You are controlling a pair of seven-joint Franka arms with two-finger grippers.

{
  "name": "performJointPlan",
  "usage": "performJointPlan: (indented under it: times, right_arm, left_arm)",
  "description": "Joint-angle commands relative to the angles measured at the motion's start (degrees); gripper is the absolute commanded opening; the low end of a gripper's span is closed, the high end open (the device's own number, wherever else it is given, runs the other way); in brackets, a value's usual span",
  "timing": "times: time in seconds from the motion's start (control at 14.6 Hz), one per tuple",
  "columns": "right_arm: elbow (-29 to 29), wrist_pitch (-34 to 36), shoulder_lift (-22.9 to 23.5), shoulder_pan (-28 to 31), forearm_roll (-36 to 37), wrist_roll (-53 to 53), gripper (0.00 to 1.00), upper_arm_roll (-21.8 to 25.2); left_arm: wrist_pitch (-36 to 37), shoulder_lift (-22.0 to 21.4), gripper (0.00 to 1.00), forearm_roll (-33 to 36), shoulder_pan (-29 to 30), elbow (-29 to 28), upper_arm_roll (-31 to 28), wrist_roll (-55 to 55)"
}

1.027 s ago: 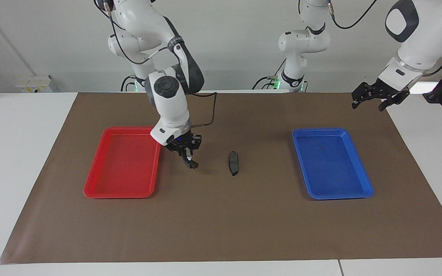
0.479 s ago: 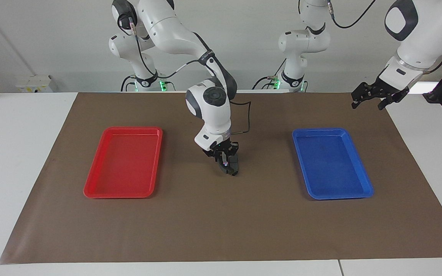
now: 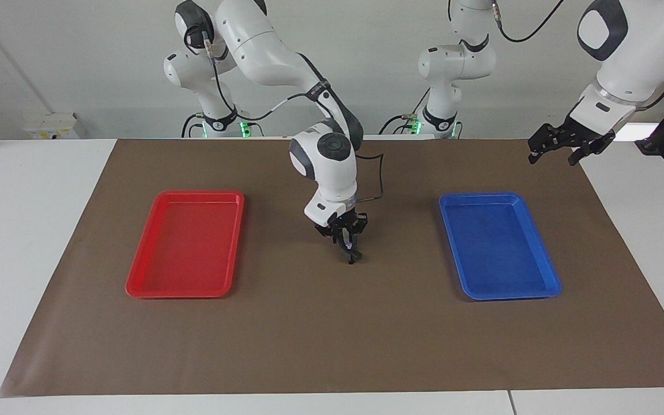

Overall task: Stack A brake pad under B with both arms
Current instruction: 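Lower the curved pad onto the other pad and open the right gripper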

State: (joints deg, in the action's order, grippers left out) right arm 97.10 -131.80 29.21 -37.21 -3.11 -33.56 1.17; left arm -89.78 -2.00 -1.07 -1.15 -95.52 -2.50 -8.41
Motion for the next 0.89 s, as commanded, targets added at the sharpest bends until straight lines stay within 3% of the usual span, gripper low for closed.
performJointPlan:
  times: [0.0,0.82]
  right_arm:
    - [-1.6,-0.7,0.7,-0.1,-0.8,-0.9,0.0,0.1]
    - [-0.3,-3.6,0.9,-0.1,-0.8,-0.9,0.03,0.1]
  left_arm:
    - [-1.0,-1.3,0.98,0.9,-0.1,-1.3,0.0,1.0]
    - [-0.9,-1.3,0.98,0.8,0.0,-1.3,0.0,0.9]
